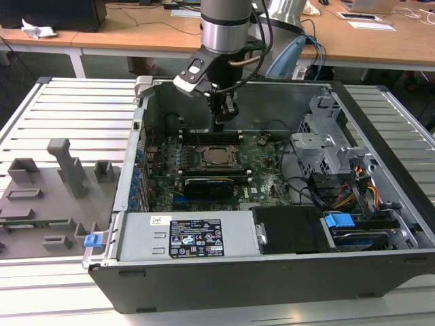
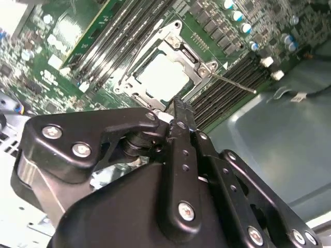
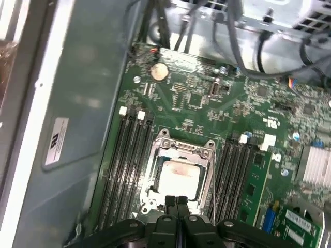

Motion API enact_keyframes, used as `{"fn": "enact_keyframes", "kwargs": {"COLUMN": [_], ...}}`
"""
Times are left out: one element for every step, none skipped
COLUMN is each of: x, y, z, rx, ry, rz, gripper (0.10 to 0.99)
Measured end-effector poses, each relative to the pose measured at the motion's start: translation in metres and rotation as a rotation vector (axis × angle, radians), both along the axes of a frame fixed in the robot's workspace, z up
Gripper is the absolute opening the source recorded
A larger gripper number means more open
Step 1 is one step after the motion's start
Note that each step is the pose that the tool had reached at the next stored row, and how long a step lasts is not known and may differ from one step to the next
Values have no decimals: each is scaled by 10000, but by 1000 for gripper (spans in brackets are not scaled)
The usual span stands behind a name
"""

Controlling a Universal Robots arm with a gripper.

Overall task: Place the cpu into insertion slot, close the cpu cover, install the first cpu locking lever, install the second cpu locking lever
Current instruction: 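Install the first cpu locking lever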

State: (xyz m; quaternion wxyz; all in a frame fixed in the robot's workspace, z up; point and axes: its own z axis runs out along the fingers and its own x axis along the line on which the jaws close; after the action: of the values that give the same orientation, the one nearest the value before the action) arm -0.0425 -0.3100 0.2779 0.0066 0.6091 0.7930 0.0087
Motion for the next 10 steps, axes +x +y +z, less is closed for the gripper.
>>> {"fn": "enact_keyframes", "kwargs": {"x": [0,1,1,0,-2,-2,-3,-2,-3,-2], "y": [0,2,3,3,3,3,3,3,3,4], "z": [-4,-7,-8,-8,-10,-12,-13,-14,-14,-14], "rx": [0,0,-2,-4,-5,-3,-3,-4,-5,-4], "ry": [0,2,5,7,8,9,10,10,11,11], "rz": [343,695,870,988,1250,1490,1685,1871,2083,2312], "gripper": [106,106,106,106,106,106,106,106,106,106]}}
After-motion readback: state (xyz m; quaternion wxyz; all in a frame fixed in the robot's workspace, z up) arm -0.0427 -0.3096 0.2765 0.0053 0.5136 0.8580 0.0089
